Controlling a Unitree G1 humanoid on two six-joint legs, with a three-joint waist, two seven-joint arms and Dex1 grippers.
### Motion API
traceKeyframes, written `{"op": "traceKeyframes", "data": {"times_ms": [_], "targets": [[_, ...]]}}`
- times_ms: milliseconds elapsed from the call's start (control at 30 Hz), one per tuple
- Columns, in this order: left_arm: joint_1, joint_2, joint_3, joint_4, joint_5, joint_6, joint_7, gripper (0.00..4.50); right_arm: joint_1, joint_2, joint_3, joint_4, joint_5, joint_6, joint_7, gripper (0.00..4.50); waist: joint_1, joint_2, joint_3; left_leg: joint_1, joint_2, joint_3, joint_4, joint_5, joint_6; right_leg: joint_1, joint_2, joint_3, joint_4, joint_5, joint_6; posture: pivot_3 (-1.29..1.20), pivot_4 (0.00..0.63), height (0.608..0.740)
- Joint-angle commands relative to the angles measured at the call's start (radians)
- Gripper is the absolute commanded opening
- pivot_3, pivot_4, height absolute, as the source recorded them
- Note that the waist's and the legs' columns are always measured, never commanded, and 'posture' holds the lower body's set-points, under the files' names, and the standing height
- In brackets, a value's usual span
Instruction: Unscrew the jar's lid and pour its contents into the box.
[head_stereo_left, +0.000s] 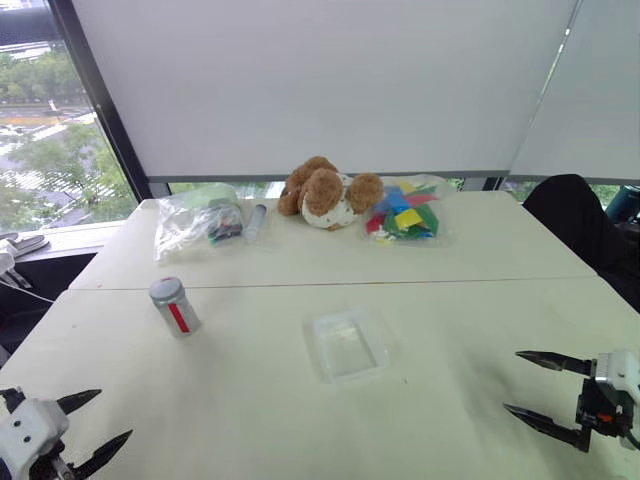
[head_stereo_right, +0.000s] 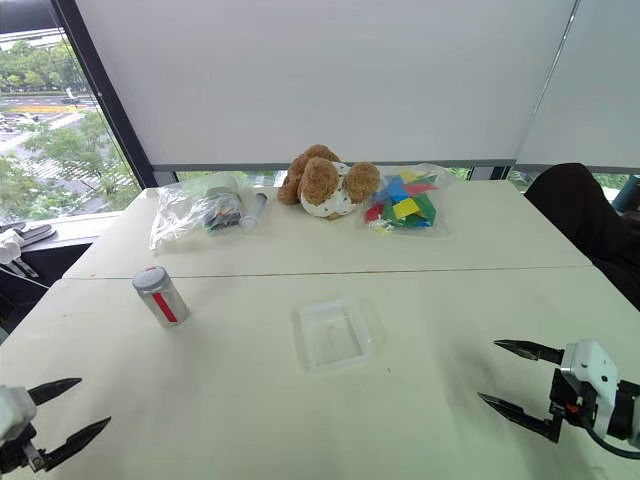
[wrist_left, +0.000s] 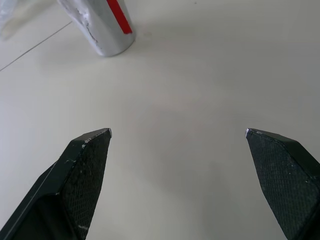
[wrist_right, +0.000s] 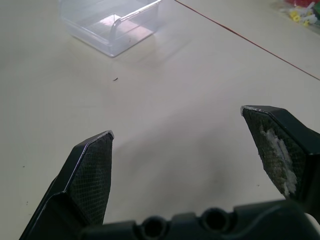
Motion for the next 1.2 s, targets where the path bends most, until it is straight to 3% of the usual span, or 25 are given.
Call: {"op": "traceKeyframes", "data": {"times_ms": [33, 200, 267, 367, 533, 733, 900, 1200], "targets": [[0.021, -0.017, 0.039, -0.058, 0.001, 0.006, 0.022, 4.44, -0.053, -0.01, 0.008, 0.011, -0.005, -0.014, -0.004, 4.5, -0.002, 0.0, 0.0, 0.0, 0.0, 0.0, 0.0, 0.0, 0.0, 0.0, 0.0, 0.0, 0.0, 0.0, 0.0, 0.0, 0.15, 0.74], [0.028, -0.046, 0.062, -0.073, -0.033, 0.059, 0.046, 4.44, -0.147, 0.061, 0.04, 0.004, 0.021, -0.037, -0.025, 4.5, 0.0, 0.0, 0.0, 0.001, 0.002, 0.001, 0.0, 0.0, 0.0, 0.0, 0.002, 0.001, 0.0, 0.001, -0.001, 0.0, 0.15, 0.74], [0.041, -0.084, 0.086, -0.107, -0.114, 0.125, 0.061, 4.44, -0.198, 0.111, 0.054, -0.024, 0.08, -0.036, -0.01, 4.5, -0.001, 0.0, 0.0, 0.001, 0.002, 0.0, 0.0, 0.0, 0.0, 0.0, 0.003, 0.001, 0.0, 0.001, -0.001, 0.0, 0.15, 0.74], [0.047, -0.18, 0.133, -0.148, -0.158, 0.154, 0.159, 4.44, -0.263, 0.16, 0.096, -0.08, 0.13, 0.024, -0.02, 4.5, -0.004, 0.0, 0.0, 0.001, 0.002, 0.0, 0.0, 0.0, 0.0, 0.0, 0.003, 0.002, 0.0, 0.001, -0.001, 0.0, 0.15, 0.74], [0.054, -0.423, 0.184, -0.189, -0.15, 0.115, 0.388, 4.44, -0.304, 0.219, 0.193, -0.229, 0.241, 0.181, -0.003, 4.5, 0.002, -0.002, -0.001, 0.001, 0.002, 0.0, 0.001, 0.0, 0.0, 0.0, 0.002, 0.002, 0.0, 0.001, -0.001, 0.0, 0.15, 0.74], [0.088, -0.547, 0.176, -0.231, -0.086, 0.067, 0.509, 4.44, -0.379, 0.285, 0.247, -0.242, 0.212, 0.162, -0.006, 4.5, 0.006, -0.005, -0.001, 0.0, 0.001, 0.0, 0.003, 0.0, 0.0, 0.001, 0.003, 0.002, 0.0, 0.002, 0.0, 0.0, 0.15, 0.74], [0.067, -0.614, 0.062, -0.405, -0.05, 0.122, 0.621, 4.44, -0.393, 0.293, 0.252, -0.176, 0.177, 0.121, 0.026, 4.5, 0.006, -0.01, -0.003, 0.0, 0.001, 0.0, 0.005, -0.002, -0.003, 0.003, 0.003, 0.002, 0.0, 0.003, 0.0, 0.0, 0.15, 0.74], [-0.191, -0.675, -0.179, -0.535, 0.172, 0.349, 0.931, 4.44, -0.372, 0.277, 0.246, -0.182, 0.149, 0.133, -0.013, 4.5, -0.002, -0.009, -0.003, 0.001, 0.001, 0.001, 0.004, 0.0, 0.0, 0.002, 0.006, 0.003, 0.0, 0.007, 0.004, 0.0, 0.15, 0.74]]}}
